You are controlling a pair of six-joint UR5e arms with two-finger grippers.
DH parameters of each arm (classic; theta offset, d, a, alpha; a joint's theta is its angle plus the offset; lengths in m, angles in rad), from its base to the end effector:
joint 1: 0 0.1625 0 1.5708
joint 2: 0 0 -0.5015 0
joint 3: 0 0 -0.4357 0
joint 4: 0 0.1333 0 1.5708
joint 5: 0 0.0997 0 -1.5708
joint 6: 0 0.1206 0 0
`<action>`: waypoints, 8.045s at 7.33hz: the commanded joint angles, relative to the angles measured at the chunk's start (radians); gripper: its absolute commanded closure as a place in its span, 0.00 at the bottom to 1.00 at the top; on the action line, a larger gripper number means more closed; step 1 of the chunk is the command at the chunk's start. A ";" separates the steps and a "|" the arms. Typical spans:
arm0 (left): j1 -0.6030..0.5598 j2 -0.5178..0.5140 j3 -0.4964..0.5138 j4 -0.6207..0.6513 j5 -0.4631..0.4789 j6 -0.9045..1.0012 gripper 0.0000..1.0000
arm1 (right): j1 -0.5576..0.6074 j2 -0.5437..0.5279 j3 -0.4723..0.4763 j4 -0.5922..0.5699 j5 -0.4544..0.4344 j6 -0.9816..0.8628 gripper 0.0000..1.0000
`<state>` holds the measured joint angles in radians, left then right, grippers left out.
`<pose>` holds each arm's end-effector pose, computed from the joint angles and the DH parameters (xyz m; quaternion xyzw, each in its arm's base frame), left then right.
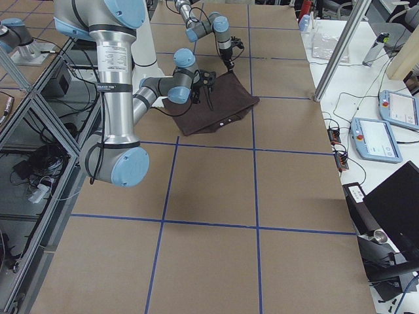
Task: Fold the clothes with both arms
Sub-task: 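Push the shirt's near corner with the left gripper while the right gripper holds, then straighten the shirt square with the left gripper while the right gripper releases, then move the right gripper to the shirt's side edge and grasp it, then fold the side edge inward with the right gripper and release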
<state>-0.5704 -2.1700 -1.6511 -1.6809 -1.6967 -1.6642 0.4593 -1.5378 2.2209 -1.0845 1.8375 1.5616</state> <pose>0.5901 -0.5190 0.3163 0.0343 0.3867 -0.2773 0.8789 -0.4036 -0.3129 0.3424 0.0191 -0.5578 0.1129 0.8220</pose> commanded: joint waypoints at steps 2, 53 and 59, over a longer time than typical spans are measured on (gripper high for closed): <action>-0.129 -0.158 0.358 -0.269 0.003 0.132 1.00 | -0.001 0.001 -0.001 0.000 -0.006 0.002 0.00; -0.187 -0.022 0.051 -0.206 -0.058 0.448 0.00 | -0.030 0.582 -0.557 -0.676 0.088 -0.474 0.00; -0.186 -0.024 0.050 -0.207 -0.058 0.446 0.00 | -0.005 0.548 -0.541 -0.715 0.089 -0.492 0.00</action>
<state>-0.7564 -2.1930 -1.6009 -1.8883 -1.7549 -1.2168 0.4438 -0.9825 1.6759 -1.7899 1.9264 1.0785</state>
